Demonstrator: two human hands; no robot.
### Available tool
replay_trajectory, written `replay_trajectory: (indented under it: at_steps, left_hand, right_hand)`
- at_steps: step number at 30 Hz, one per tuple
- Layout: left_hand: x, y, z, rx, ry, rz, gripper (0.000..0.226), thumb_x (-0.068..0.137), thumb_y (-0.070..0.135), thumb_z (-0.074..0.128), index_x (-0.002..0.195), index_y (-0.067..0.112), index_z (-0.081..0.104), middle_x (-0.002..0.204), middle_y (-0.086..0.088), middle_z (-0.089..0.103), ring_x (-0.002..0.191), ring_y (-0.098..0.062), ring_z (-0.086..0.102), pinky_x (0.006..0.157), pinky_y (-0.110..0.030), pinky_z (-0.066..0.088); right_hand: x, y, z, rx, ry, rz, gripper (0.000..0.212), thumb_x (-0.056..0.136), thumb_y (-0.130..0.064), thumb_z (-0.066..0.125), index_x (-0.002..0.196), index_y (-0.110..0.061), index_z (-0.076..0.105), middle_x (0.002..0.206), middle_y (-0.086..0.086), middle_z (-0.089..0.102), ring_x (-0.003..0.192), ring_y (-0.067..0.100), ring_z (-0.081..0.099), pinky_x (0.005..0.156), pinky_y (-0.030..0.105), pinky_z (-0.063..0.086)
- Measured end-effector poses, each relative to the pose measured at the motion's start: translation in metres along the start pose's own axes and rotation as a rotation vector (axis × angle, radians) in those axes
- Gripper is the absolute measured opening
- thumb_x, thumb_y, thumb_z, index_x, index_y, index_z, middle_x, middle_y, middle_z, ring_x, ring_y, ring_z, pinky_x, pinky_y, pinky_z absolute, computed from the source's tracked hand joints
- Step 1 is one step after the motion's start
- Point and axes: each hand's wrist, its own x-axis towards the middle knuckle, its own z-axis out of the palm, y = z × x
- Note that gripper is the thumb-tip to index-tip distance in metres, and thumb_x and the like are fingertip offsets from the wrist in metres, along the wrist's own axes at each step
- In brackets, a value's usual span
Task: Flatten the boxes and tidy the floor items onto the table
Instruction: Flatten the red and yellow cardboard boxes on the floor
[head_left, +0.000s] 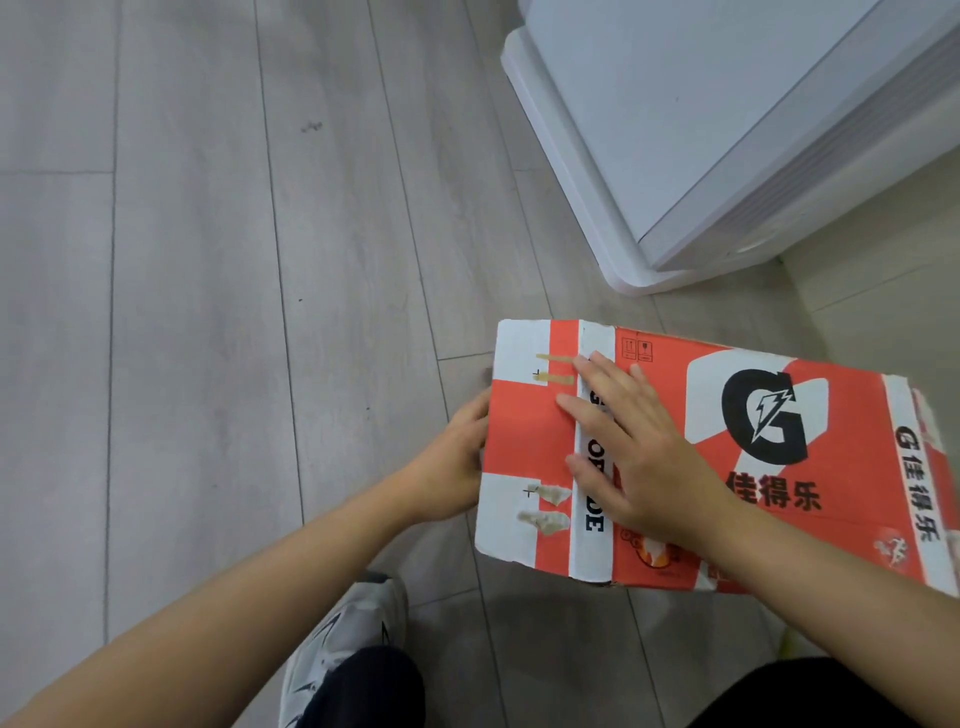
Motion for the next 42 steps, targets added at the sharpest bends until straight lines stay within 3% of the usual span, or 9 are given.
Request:
replay_trajectory:
  at_steps: [9, 16, 20, 23, 26, 30, 35, 39, 42]
  left_hand:
    - [0.0, 0.03, 0.01, -0.124, 0.106, -0.044, 0.109, 0.077, 0.047, 0.082, 0.157, 0.042, 0.007, 0.162, 0.019, 0.015, 0.152, -0.013, 0.016, 0.119, -0.055, 0.029]
    - [0.01, 0.055, 0.027, 0.012, 0.136, -0.022, 0.117, 0.075, 0.052, 0.082, 0.157, 0.041, 0.001, 0.165, 0.017, 0.006, 0.154, -0.017, -0.001, 0.121, -0.06, 0.017]
    - [0.012, 0.051, 0.034, 0.035, 0.128, -0.132, 0.113, 0.07, 0.068, 0.076, 0.156, 0.046, 0.006, 0.164, 0.018, 0.008, 0.153, -0.012, 0.001, 0.122, -0.052, 0.018]
    - [0.01, 0.029, 0.033, 0.215, 0.073, -0.11, 0.072, 0.088, 0.061, 0.064, 0.15, 0.037, 0.037, 0.158, 0.011, 0.029, 0.147, -0.007, 0.019, 0.122, -0.046, 0.026]
    - [0.008, -0.002, 0.028, 0.647, -0.107, 0.06, 0.048, 0.1, 0.056, 0.043, 0.146, 0.041, 0.044, 0.163, 0.01, 0.023, 0.152, -0.018, 0.01, 0.125, -0.045, 0.016]
    - [0.008, -0.019, 0.028, 1.062, -0.361, 0.209, 0.052, 0.103, 0.061, 0.02, 0.152, 0.048, 0.026, 0.167, 0.014, -0.006, 0.151, -0.027, -0.019, 0.123, -0.05, -0.008]
    - [0.006, -0.022, 0.022, 1.207, -0.398, 0.285, 0.05, 0.103, 0.06, 0.019, 0.149, 0.046, 0.033, 0.166, 0.006, 0.016, 0.153, -0.035, -0.003, 0.122, -0.058, 0.002]
    - [-0.013, -0.034, 0.005, 1.214, -0.414, 0.105, 0.062, 0.099, 0.068, 0.015, 0.136, 0.037, 0.055, 0.16, -0.002, 0.03, 0.153, -0.034, 0.0, 0.122, -0.057, -0.005]
    - [-0.03, -0.052, -0.005, 1.169, -0.413, -0.025, 0.067, 0.097, 0.072, 0.008, 0.149, 0.042, 0.038, 0.167, 0.004, 0.014, 0.152, -0.032, -0.016, 0.118, -0.053, -0.02]
  right_hand:
    - [-0.002, -0.007, -0.031, 0.189, -0.025, -0.125, 0.07, 0.091, -0.058, 0.054, 0.148, -0.025, 0.031, 0.163, 0.021, 0.001, 0.15, 0.043, 0.0, 0.111, 0.071, 0.018]
    - [0.011, -0.025, -0.065, 0.357, -0.089, -0.008, 0.062, 0.089, -0.061, 0.044, 0.145, -0.034, 0.044, 0.16, -0.001, -0.029, 0.152, 0.029, -0.01, 0.117, 0.043, 0.023]
    - [0.009, -0.022, -0.066, 0.378, -0.037, 0.04, 0.038, 0.092, -0.055, 0.046, 0.109, -0.022, 0.054, 0.163, 0.0, -0.019, 0.138, 0.04, 0.037, 0.098, 0.05, 0.046]
    - [0.002, -0.013, -0.06, 0.45, 0.067, 0.019, 0.04, 0.096, -0.054, 0.036, 0.1, -0.016, 0.045, 0.165, 0.011, -0.007, 0.149, 0.031, 0.019, 0.103, 0.048, 0.039]
    - [-0.006, -0.003, -0.053, 0.523, 0.11, 0.024, 0.035, 0.097, -0.055, 0.031, 0.103, -0.022, 0.038, 0.163, 0.015, 0.003, 0.142, 0.033, 0.031, 0.096, 0.032, 0.037]
    - [-0.013, 0.003, -0.042, 0.576, 0.115, 0.029, 0.039, 0.097, -0.059, 0.031, 0.105, -0.021, 0.037, 0.149, 0.024, 0.024, 0.122, 0.016, 0.038, 0.088, 0.026, 0.037]
    - [-0.015, 0.006, -0.034, 0.594, 0.145, 0.011, 0.037, 0.096, -0.059, 0.031, 0.107, -0.024, 0.034, 0.144, 0.024, 0.027, 0.12, 0.007, 0.04, 0.085, 0.024, 0.041]
    - [-0.008, 0.009, -0.025, 0.558, 0.213, 0.009, 0.037, 0.097, -0.057, 0.03, 0.105, -0.021, 0.034, 0.138, 0.019, 0.036, 0.098, -0.004, 0.047, 0.075, 0.012, 0.037]
    - [0.014, 0.011, -0.02, 0.546, 0.263, 0.055, 0.027, 0.093, -0.041, 0.037, 0.104, -0.017, 0.035, 0.112, -0.008, 0.045, 0.074, -0.005, 0.044, 0.065, 0.014, 0.031]
